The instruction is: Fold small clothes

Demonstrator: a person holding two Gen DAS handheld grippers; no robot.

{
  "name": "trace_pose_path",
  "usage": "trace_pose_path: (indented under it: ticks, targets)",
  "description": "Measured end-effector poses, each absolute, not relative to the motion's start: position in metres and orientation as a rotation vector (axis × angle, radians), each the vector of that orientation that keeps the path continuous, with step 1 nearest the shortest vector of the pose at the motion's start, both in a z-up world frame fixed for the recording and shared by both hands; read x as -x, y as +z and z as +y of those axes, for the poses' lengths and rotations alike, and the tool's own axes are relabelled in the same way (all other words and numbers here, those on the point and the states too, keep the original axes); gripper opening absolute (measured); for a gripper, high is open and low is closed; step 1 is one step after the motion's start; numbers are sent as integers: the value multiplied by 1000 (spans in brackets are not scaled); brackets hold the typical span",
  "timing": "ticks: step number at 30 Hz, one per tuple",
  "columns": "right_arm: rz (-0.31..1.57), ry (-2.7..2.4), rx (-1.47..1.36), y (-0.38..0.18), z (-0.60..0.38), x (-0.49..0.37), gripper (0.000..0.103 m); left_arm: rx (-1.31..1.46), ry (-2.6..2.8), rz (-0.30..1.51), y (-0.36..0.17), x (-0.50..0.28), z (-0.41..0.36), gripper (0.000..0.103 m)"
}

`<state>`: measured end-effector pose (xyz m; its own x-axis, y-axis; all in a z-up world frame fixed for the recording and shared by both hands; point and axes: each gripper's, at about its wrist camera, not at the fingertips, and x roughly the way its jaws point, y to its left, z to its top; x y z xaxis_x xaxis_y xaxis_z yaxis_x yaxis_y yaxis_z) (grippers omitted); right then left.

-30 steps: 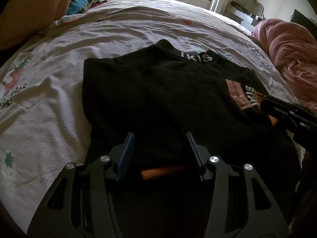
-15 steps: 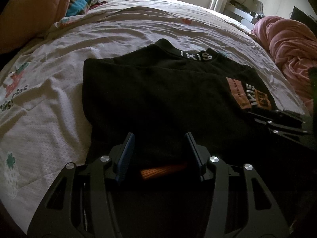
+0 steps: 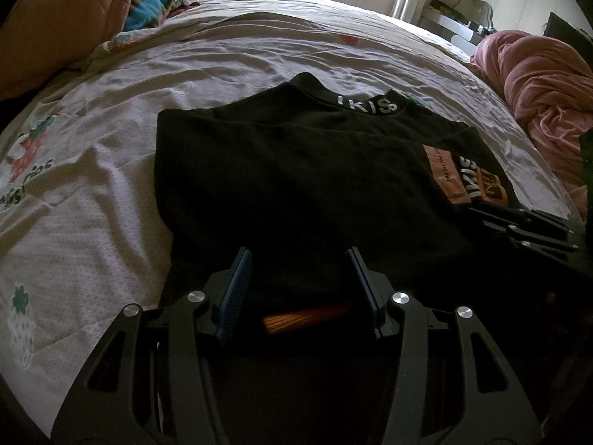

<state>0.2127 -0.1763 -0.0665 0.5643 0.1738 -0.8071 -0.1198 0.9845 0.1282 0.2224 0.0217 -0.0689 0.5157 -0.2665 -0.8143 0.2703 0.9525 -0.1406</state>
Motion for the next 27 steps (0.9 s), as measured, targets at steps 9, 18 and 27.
trace_pose_path:
  ticks: [9,18,27]
  targets:
    - [918,189,-57,-55,-175,-203,51,0,-322,976,-67,-222,22,44]
    - [877,181,-74,-45,-182,-195,74,16,-326,957,-55,-214,23,45]
    - [845,175,-97,-35,-190,-188,88,40,-311,926,-43,-205,29,63]
